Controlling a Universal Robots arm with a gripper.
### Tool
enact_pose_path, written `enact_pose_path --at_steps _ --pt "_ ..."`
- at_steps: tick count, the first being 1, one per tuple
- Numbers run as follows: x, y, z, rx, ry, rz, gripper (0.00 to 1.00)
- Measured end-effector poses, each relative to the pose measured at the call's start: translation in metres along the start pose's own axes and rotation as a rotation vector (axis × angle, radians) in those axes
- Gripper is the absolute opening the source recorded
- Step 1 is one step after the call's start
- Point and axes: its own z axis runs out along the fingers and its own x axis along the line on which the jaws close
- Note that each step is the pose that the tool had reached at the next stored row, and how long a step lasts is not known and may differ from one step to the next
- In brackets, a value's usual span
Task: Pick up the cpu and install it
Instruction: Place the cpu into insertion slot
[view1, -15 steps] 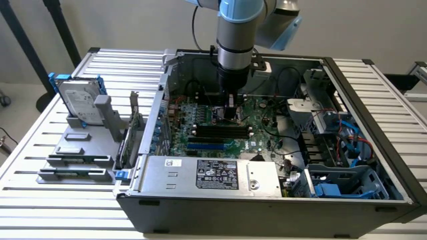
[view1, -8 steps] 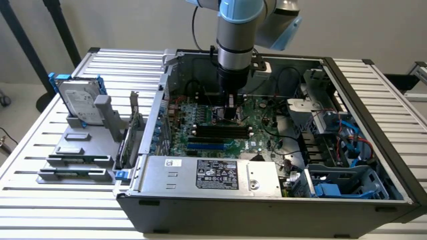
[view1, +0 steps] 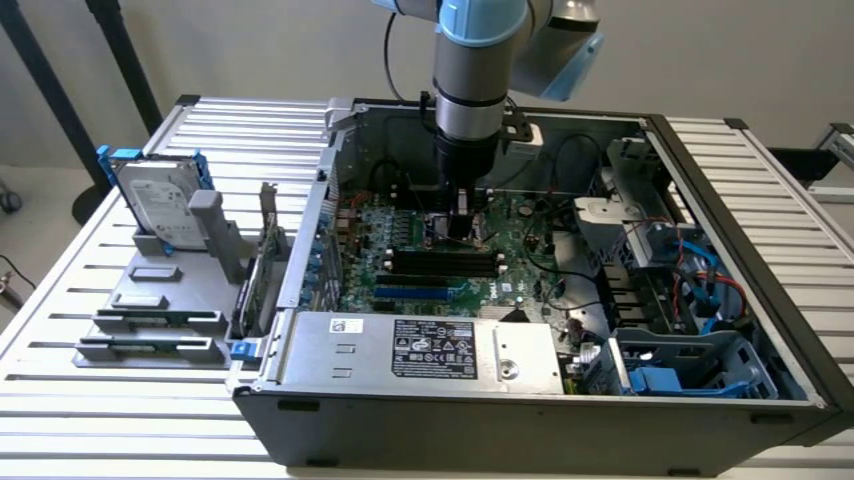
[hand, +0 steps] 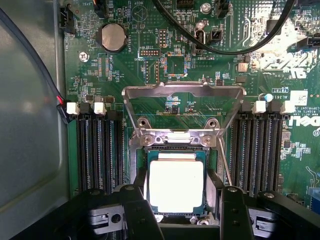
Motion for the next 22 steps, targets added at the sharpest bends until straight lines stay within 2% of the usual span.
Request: enact_pose_path --at_steps 11,13,14,22 --pt "0.0001 0.0001 0.0002 -0.0001 0.0008 0.0 0.55" --pt "0.0001 0.0001 0.0003 -0.0001 0.0007 0.0 0.56" --pt "0.0001 0.0001 0.0002 0.0 0.0004 0.0 0.63" --pt "0.0 0.0 -0.0008 0.0008 -0.0001 0.0 0.63"
